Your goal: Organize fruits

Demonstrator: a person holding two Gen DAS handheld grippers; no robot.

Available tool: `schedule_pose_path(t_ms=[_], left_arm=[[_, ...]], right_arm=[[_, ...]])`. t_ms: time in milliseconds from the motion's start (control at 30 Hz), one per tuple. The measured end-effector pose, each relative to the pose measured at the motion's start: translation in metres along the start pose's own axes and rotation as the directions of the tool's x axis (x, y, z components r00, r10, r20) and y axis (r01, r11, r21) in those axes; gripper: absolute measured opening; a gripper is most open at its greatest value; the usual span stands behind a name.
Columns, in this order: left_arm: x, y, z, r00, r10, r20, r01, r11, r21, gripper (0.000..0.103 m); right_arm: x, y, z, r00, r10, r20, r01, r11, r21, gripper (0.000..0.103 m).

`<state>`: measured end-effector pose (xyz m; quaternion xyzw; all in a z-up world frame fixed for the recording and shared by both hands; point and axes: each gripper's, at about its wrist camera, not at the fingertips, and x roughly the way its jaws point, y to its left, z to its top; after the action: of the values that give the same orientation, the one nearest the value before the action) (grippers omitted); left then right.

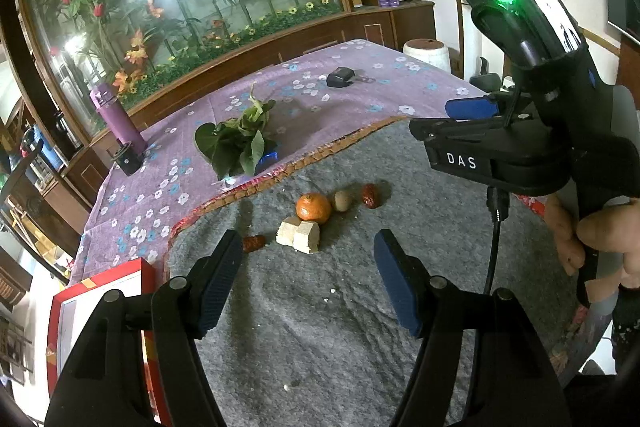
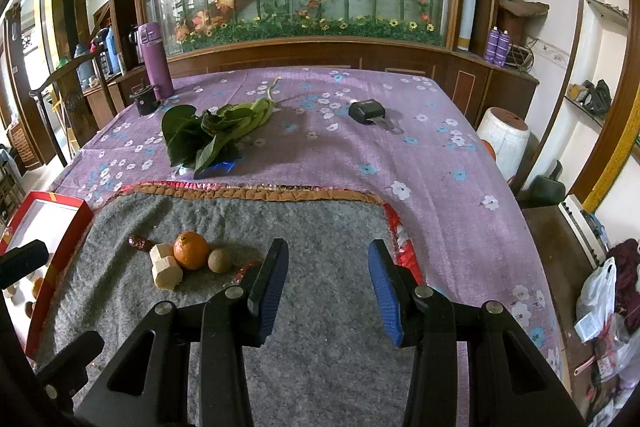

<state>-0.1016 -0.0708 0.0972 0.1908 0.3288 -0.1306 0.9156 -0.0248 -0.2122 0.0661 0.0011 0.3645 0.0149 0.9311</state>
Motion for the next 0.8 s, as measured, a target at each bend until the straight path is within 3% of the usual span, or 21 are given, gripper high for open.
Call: schedule_pose_path(t_ms=[800], left_arm=[[0.001, 0.021, -0.004, 0.991, 0.135, -0.007, -0.135, 0.99, -0.038, 0.067]], right_arm=[[-0.003, 0.01, 0.005, 1.0, 0.005, -0.004, -0.006, 1.0, -0.018, 0.044]])
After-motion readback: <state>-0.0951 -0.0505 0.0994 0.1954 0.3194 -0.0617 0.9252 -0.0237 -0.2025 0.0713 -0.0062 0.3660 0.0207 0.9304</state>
